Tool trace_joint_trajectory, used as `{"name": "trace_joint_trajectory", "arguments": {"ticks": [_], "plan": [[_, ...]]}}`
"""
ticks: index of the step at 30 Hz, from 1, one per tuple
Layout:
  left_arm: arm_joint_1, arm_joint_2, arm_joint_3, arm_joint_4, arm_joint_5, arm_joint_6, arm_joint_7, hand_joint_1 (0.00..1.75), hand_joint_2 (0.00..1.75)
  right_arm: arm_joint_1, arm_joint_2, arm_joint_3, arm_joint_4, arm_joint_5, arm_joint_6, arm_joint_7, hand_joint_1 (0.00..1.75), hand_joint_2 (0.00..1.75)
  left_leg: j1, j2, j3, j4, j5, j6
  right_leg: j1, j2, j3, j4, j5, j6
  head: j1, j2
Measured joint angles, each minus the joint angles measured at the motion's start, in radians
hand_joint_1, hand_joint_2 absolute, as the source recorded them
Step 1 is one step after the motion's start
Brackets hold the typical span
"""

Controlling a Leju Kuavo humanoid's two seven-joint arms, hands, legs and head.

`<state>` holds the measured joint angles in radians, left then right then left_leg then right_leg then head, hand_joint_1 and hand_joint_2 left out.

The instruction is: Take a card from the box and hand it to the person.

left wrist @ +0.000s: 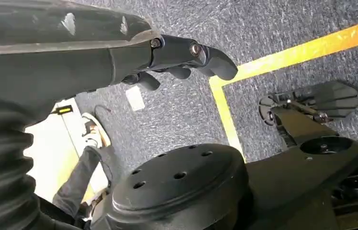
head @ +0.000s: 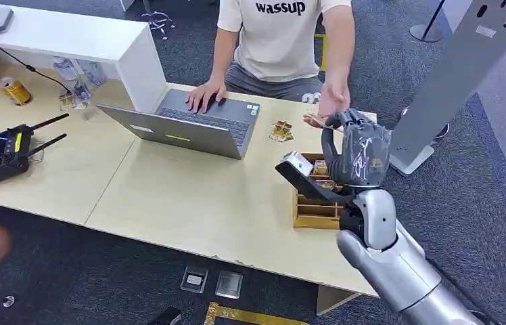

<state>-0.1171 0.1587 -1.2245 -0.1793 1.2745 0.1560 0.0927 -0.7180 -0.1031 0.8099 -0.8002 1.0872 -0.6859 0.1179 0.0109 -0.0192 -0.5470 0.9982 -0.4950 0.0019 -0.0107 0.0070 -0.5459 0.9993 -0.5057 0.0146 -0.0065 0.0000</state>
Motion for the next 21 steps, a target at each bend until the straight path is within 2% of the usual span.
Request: {"name": "trace_joint_trajectory", "arguments": {"ticks": [8, 9, 14, 15, 18, 21], "plan": [[0.0, -0.003, -0.004, 0.0, 0.001, 0.0, 0.0, 0.0, 1.75, 0.004, 0.051, -0.008, 0.12, 0.02, -0.006, -0.014, 1.48, 1.75, 0.0, 0.0, 0.0, 0.0, 0.0, 0.0, 0.0, 0.0, 0.0, 0.0, 0.0, 0.0, 0.0, 0.0], [0.001, -0.003, -0.004, 0.0, 0.001, -0.003, 0.0, 0.0, 1.75, 0.007, 0.056, -0.013, 0.13, 0.032, -0.006, -0.016, 0.0, 1.75, 0.0, 0.0, 0.0, 0.0, 0.0, 0.0, 0.0, 0.0, 0.0, 0.0, 0.0, 0.0, 0.0, 0.0], [0.001, -0.003, -0.008, 0.0, 0.001, -0.02, -0.004, 0.0, 1.75, 0.022, 0.071, -0.04, 0.155, 0.084, -0.007, -0.03, 0.0, 1.75, 0.0, 0.0, 0.0, 0.0, 0.0, 0.0, 0.0, 0.0, 0.0, 0.0, 0.0, 0.0, 0.0, 0.0], [0.001, -0.003, -0.01, 0.0, 0.002, -0.019, -0.008, 0.0, 0.0, 0.028, 0.074, -0.053, 0.157, 0.099, -0.007, -0.038, 0.0, 1.75, 0.0, 0.0, 0.0, 0.0, 0.0, 0.0, 0.0, 0.0, 0.0, 0.0, 0.0, 0.0, 0.0, 0.0], [0.002, -0.003, -0.011, 0.0, 0.021, -0.006, -0.014, 0.0, 0.0, 0.048, 0.084, -0.105, 0.153, 0.088, -0.008, -0.084, 0.0, 1.75, 0.0, 0.0, 0.0, 0.0, 0.0, 0.0, 0.0, 0.0, 0.0, 0.0, 0.0, 0.0, 0.0, 0.0], [0.002, -0.003, -0.01, 0.0, 0.042, 0.005, -0.004, 0.0, 0.0, 0.065, 0.103, -0.176, 0.139, -0.114, -0.008, -0.242, 0.0, 1.75, 0.0, 0.0, 0.0, 0.0, 0.0, 0.0, 0.0, 0.0, 0.0, 0.0, 0.0, 0.0, 0.0, 0.0]]}}
